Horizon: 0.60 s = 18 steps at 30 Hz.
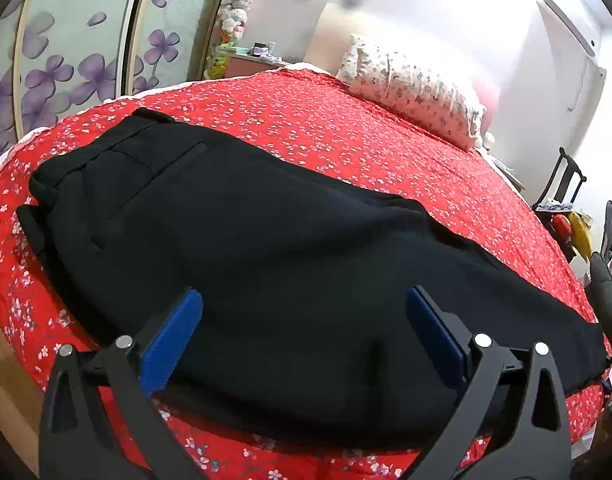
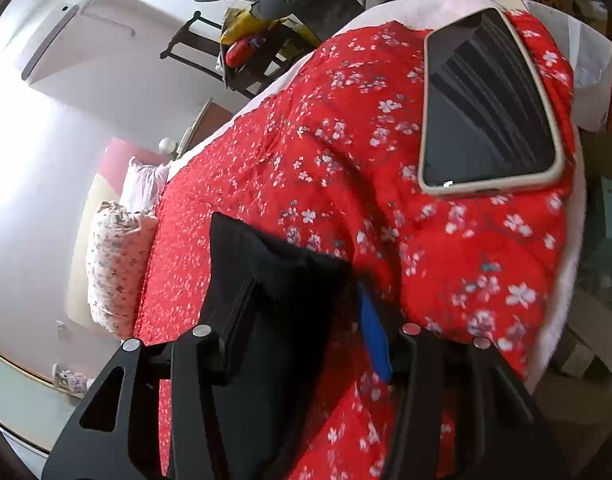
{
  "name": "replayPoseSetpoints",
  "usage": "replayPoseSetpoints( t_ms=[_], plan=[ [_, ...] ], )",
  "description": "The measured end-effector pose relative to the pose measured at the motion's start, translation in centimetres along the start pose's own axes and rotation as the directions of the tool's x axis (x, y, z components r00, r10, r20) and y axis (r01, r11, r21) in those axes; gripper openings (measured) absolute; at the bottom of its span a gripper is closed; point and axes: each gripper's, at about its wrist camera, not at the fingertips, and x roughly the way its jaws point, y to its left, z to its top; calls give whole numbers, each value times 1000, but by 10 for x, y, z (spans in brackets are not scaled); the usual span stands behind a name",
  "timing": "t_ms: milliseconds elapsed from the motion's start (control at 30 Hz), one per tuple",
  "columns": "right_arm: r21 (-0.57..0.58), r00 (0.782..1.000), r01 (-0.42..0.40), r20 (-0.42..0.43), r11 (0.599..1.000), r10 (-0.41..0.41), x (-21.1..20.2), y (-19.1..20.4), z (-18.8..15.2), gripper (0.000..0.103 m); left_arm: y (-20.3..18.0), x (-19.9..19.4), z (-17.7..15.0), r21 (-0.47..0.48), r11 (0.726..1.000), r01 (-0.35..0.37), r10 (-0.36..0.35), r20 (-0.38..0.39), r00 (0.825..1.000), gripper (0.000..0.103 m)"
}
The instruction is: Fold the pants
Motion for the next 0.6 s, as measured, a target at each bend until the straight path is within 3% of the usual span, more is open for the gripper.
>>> replayPoseSetpoints(
  t_ms=[33, 100, 167, 267, 400, 533, 600],
  plan=[
    [-8, 1000, -3, 2, 1000, 3, 3, 2, 0, 47, 0, 0, 0, 1, 1000, 0, 0, 0, 1000, 101],
    [-18, 1000, -8, 9, 1000, 8, 2, 2, -1, 34, 1, 0, -1, 2, 1000, 2, -2, 0, 1000, 101],
    [-20, 1000, -17, 14, 1000, 18, -1, -1, 0, 31, 1, -1, -1, -2, 1000, 5, -5, 0, 1000, 101],
    [-56, 998, -36, 44, 998, 39, -11, 6, -2, 30, 2, -1, 0, -9, 1000, 10, -10, 0, 1000, 101],
    [-139, 999, 0, 53, 990, 7, -11, 22, -8, 31, 1, -2, -1, -13, 1000, 10, -10, 0, 1000, 101],
    [-86, 999, 9, 39, 996, -6, -4, 15, -6, 34, 1, -2, -1, -11, 1000, 9, -9, 0, 1000, 101],
    [-91, 998, 3, 61, 996, 2, -8, 16, -8, 26, 0, -2, -2, -11, 1000, 8, -8, 0, 1000, 101]
  ],
)
